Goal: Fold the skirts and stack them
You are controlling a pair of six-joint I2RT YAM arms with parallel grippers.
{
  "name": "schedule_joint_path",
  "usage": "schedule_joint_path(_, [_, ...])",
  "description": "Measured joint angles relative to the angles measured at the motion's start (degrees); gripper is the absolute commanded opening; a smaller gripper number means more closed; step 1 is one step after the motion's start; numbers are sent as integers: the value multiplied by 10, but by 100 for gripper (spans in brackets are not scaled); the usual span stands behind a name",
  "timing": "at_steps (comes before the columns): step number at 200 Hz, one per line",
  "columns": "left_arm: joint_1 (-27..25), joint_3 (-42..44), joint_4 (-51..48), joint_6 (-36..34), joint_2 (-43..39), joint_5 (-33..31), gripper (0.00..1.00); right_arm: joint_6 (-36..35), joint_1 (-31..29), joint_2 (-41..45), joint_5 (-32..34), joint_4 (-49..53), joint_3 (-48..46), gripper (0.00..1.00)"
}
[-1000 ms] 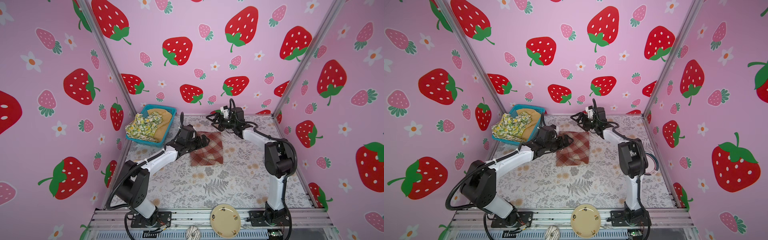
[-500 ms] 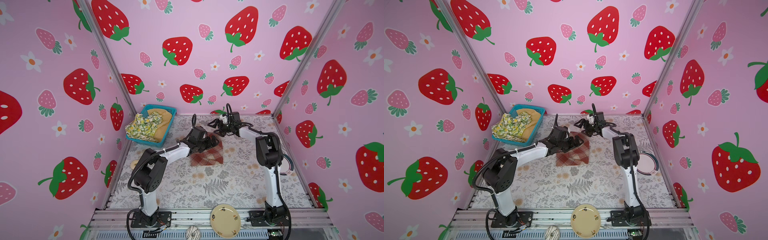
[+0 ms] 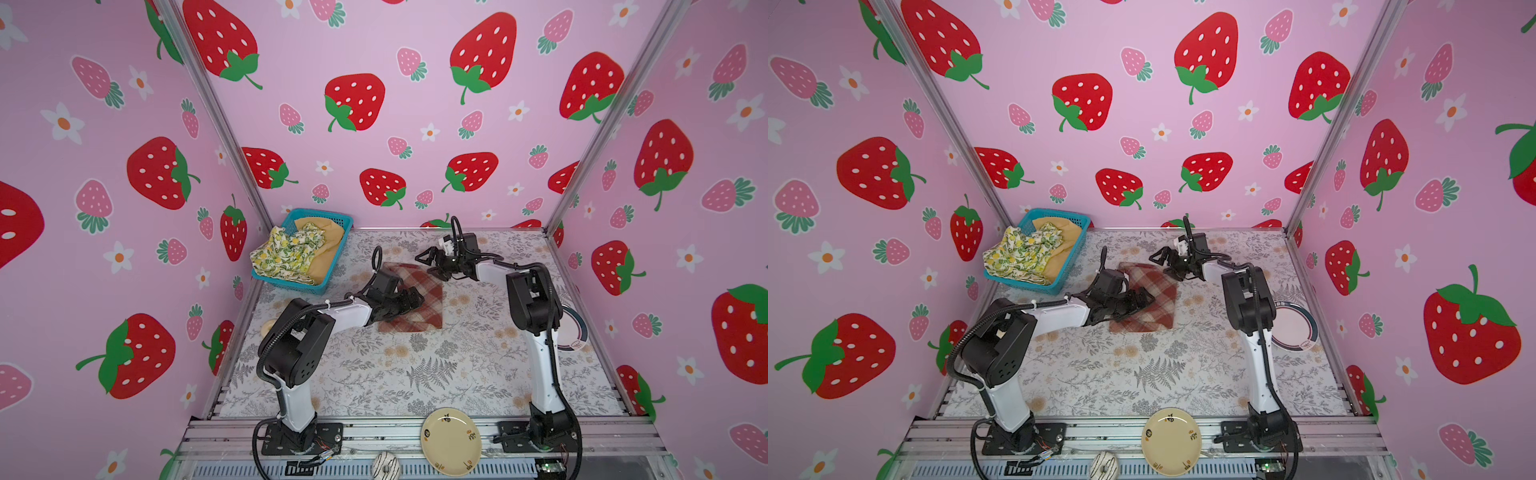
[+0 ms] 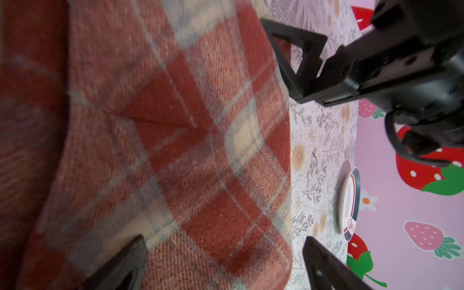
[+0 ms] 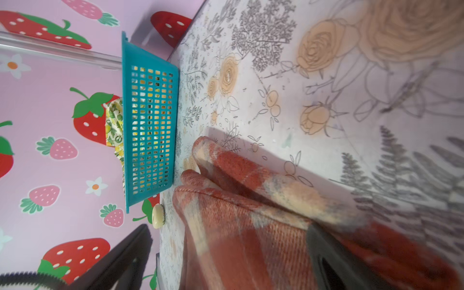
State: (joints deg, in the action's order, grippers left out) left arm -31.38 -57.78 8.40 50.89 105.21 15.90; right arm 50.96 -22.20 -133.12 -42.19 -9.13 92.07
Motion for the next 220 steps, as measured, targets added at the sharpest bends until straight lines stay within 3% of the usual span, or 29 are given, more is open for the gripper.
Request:
schedule_joint_path(82, [54, 3, 5, -12, 1, 23, 99, 41, -3, 161, 63, -224, -320, 100])
schedule_joint_path(134, [91, -106, -59, -54, 69, 31, 98, 73, -48, 244, 118, -344, -489, 100])
schedule_joint_path(182, [96, -215, -145, -92, 123, 21, 98, 89, -139, 289, 183, -371, -549, 100])
schedule_joint_path(220, [97, -253, -202, -116, 115, 22, 99, 67, -174, 381, 234, -291, -568, 100])
